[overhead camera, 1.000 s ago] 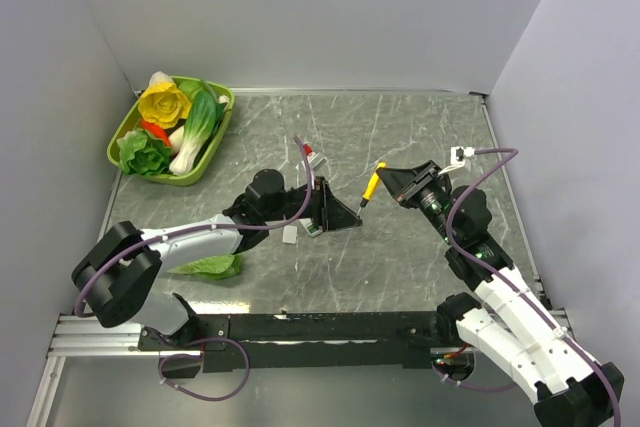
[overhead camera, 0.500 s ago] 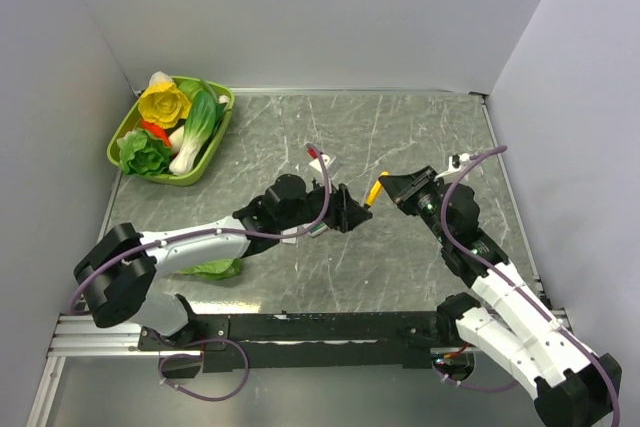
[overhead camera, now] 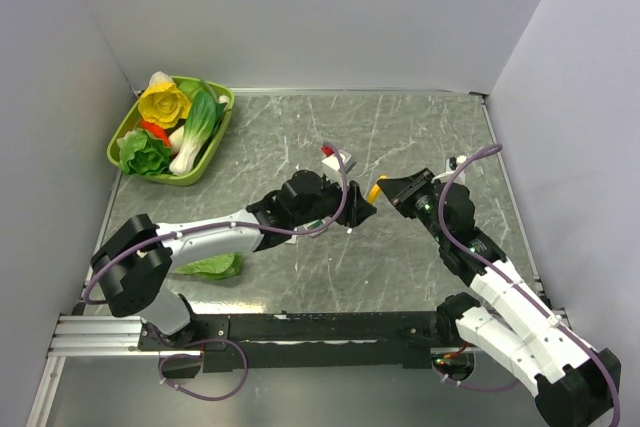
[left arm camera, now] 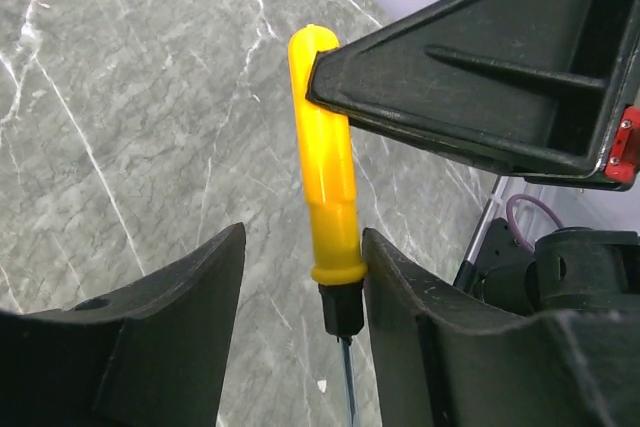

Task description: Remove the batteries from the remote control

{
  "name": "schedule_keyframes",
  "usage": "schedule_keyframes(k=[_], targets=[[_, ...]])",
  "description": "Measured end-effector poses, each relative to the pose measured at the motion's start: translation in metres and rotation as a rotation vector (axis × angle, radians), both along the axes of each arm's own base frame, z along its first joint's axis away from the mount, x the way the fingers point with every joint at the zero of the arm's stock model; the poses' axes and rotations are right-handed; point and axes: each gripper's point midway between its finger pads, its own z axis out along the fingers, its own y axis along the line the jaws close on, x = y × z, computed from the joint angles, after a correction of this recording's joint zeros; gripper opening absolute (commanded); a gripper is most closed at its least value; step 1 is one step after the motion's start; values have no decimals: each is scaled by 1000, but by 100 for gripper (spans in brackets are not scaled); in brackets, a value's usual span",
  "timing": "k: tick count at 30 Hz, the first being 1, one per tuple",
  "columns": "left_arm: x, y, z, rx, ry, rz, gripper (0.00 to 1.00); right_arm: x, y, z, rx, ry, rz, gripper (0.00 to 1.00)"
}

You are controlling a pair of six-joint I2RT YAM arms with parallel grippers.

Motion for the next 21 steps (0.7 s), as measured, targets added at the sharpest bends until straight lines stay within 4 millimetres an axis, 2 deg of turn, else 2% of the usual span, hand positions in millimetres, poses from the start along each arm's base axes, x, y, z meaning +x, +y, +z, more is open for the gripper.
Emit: schedule_keyframes(k=[2, 3, 4, 5, 6, 7, 8, 11, 14, 17, 21], targets=[[-1, 0, -1, 3, 3, -3, 33, 0, 0, 0, 0, -1, -2, 0], [-1, -1, 1, 1, 2, -6, 17, 0, 0, 1, 1, -3, -3, 0], [-2, -2, 2, -2, 2, -9, 11, 1, 0, 1, 2, -5, -3, 0], [-3, -3, 3, -4, 0, -16, 6, 1, 0, 1, 1, -7, -3, 4], [-4, -4, 4, -5, -3, -17, 1, 1, 0, 2, -2, -16, 2, 15], [-4, -4, 4, -8, -1, -16, 1, 1, 1, 3, -10, -28, 11, 25], [-4, -3, 4, -11, 4, -14, 1, 1, 3, 4, -18, -45, 26, 45], [-6, 6, 5, -42, 31, -49, 1, -3, 14, 12, -53, -123, 117, 85], [-7, 26, 4, -94, 91, -97, 1, -14, 29, 29, -114, -255, 259, 90], [-13, 46, 12, -175, 133, -166, 1, -31, 42, 49, -158, -410, 394, 91], [-38, 57, 33, -264, 154, -316, 1, -60, 57, 77, -201, -632, 571, 90]])
